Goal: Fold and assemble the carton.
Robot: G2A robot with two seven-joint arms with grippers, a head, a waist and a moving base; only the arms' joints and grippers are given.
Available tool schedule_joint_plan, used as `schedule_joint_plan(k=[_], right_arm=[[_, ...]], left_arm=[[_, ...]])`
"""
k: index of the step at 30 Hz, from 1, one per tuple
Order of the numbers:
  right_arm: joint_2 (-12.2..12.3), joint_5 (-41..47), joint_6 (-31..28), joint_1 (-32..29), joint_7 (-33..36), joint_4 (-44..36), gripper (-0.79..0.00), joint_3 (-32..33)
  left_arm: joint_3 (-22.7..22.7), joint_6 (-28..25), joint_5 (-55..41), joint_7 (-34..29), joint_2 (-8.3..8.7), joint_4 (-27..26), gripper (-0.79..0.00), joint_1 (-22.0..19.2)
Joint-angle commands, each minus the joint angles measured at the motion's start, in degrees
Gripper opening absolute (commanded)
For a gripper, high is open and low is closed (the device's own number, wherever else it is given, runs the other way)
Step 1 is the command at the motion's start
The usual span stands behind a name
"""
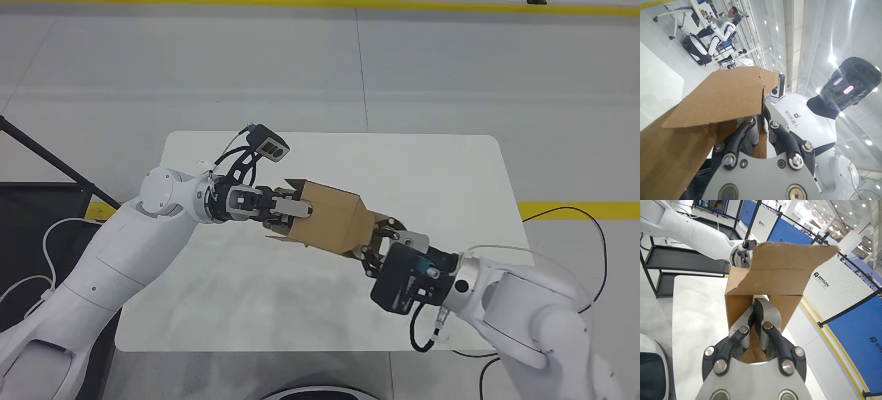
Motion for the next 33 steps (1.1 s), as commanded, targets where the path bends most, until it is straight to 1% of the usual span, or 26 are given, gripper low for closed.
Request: schedule_joint_plan(k=[1, 14, 33], right_arm=[[0.0, 0.3, 0.1, 0.3, 0.4, -0.1, -0.693, -0.2], [0.0, 1.6, 0.3, 2.0, 3.1, -0.1, -0.711, -1.4], [0.1, 2.2, 0.4, 3.0, 3.5, 0.7, -0.751, -2.1]], left_arm=[[0.0, 0.0, 0.0, 0.0, 0.00, 0.0, -0.785, 0.0], [0.0, 0.0, 0.0, 0.0, 0.00, 0.0, -0.785, 0.0], [0.0, 0.0, 0.0, 0.0, 0.00, 0.0, -0.785, 0.0]])
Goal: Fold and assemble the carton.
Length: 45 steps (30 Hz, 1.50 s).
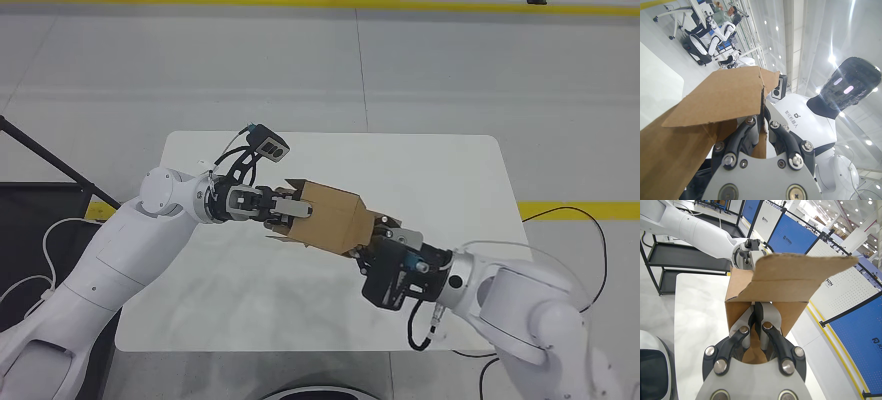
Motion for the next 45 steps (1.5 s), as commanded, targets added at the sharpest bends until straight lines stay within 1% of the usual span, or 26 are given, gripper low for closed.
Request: schedule_joint_plan(k=[1, 9, 16, 18, 20, 22, 33, 45], right_arm=[[0.0, 0.0, 0.0, 0.1, 0.0, 0.1, -0.751, -0.1], [0.0, 0.0, 0.1, 0.4, 0.3, 0.1, -0.757, -0.6], [0.0, 0.1, 0.2, 1.2, 0.5, 0.4, -0.739, -1.1], [0.0, 0.2, 0.3, 1.1, 0.3, 0.3, -0.702, -0.9], [0.1, 0.3, 0.5, 0.7, 0.0, 0.1, -0.613, -0.4], [0.2, 0.3, 0.5, -0.1, -0.5, -0.4, -0.588, 0.4], [1.0, -0.6, -0.2, -6.3, -4.3, -3.0, -0.600, 6.3], [1.7, 1.9, -4.0, -12.0, -12.1, -3.6, -0.613, 13.0]], left_arm=[[0.0, 0.0, 0.0, 0.0, 0.00, 0.0, -0.785, 0.0], [0.0, 0.0, 0.0, 0.0, 0.00, 0.0, -0.785, 0.0], [0.0, 0.0, 0.0, 0.0, 0.00, 0.0, -0.785, 0.0], [0.0, 0.0, 0.0, 0.0, 0.00, 0.0, -0.785, 0.0], [0.0, 0.0, 0.0, 0.0, 0.00, 0.0, -0.785, 0.0], [0.0, 0.0, 0.0, 0.0, 0.00, 0.0, -0.785, 0.0], [0.0, 0.0, 0.0, 0.0, 0.00, 0.0, -0.785, 0.0], [0.0, 0.0, 0.0, 0.0, 0.00, 0.0, -0.785, 0.0]])
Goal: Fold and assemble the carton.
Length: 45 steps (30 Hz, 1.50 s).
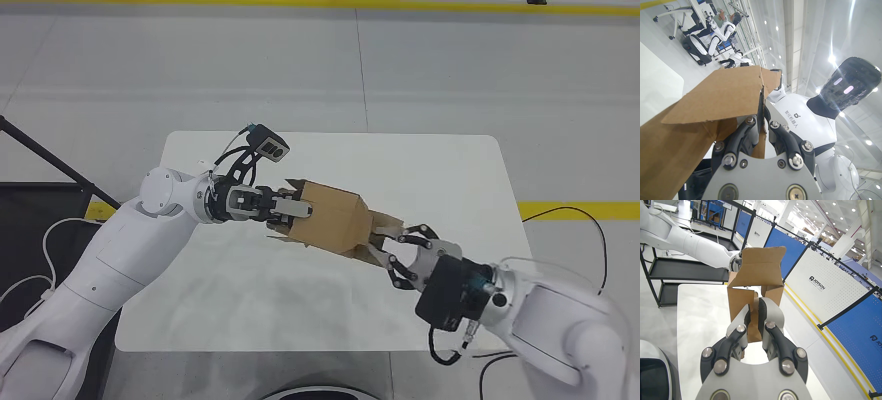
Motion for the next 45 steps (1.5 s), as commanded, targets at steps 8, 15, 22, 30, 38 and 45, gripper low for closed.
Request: schedule_joint_plan(k=[8, 15, 22, 30, 38, 45], right_arm=[[0.4, 1.7, -2.9, -4.0, -5.7, -0.2, -0.474, 4.5], [0.6, 3.2, -4.0, -5.8, -8.3, -0.7, -0.286, 6.0], [0.6, 2.8, -1.4, -6.7, -8.9, -1.2, 0.000, 7.6], [0.5, 7.5, 0.5, -7.4, -7.6, 1.3, 0.000, 6.8], [1.1, 24.4, -1.8, -6.0, 2.3, 5.2, 0.000, 5.6], [1.2, 24.7, -0.9, -5.6, 3.0, 5.1, 0.000, 6.1]], left_arm=[[-1.6, 1.3, 4.0, 3.4, 0.05, -2.4, -0.785, 1.7], [-4.2, 1.6, 10.4, 7.6, 0.22, -3.9, -0.785, 3.7], [-6.5, 1.9, 12.5, 8.5, 0.13, -4.7, -0.785, 5.5], [-8.2, 1.1, 12.3, 8.4, -0.39, -5.0, -0.785, 6.5], [-9.5, 1.3, 13.0, 7.9, -0.89, -5.2, -0.785, 7.4], [-10.5, 0.9, 12.7, 9.1, -1.31, -5.3, -0.785, 7.9]])
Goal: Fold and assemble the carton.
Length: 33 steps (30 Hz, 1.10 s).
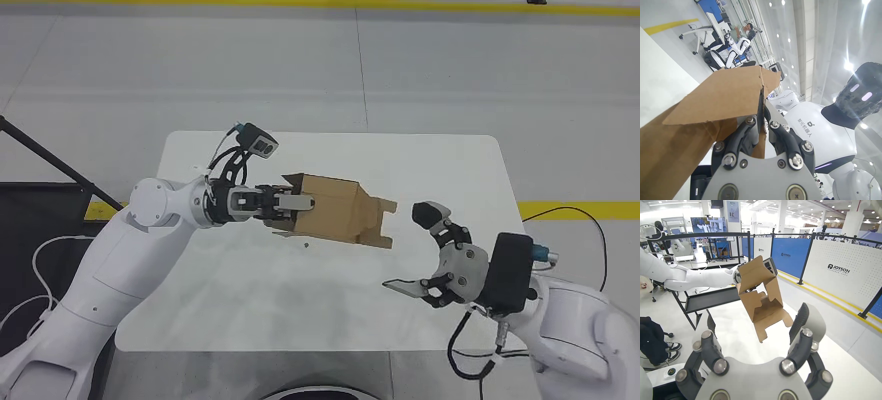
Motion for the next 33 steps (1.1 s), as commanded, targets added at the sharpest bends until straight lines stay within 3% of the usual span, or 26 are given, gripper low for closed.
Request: schedule_joint_plan(k=[1, 11, 16, 18, 28, 33], right_arm=[[0.0, 0.0, 0.0, 0.0, 0.0, 0.0, 0.000, 0.0], [0.0, 3.4, 0.8, -0.2, 0.9, 1.8, 0.000, -0.9], [0.7, 15.9, 0.6, 1.8, 10.1, 6.0, 0.000, -2.4], [1.0, 22.1, 3.5, 3.5, 14.1, 7.4, 0.000, -2.1], [1.0, 22.1, 3.5, 3.5, 14.1, 7.4, 0.000, -2.1], [1.0, 25.2, 6.6, 4.2, 16.2, 8.3, 0.000, -4.1]], left_arm=[[0.0, 0.0, 0.0, 0.1, 0.00, 0.0, -0.785, 0.0], [0.0, 0.0, 0.0, 0.1, 0.00, 0.0, -0.785, 0.0], [0.0, 0.0, 0.0, 0.1, 0.00, 0.0, -0.785, 0.0], [0.0, 0.0, 0.0, 0.1, 0.00, 0.0, -0.785, 0.0], [0.0, 0.0, 0.0, 0.1, 0.00, 0.0, -0.785, 0.0], [0.0, 0.0, 0.0, 0.1, 0.00, 0.0, -0.785, 0.0]])
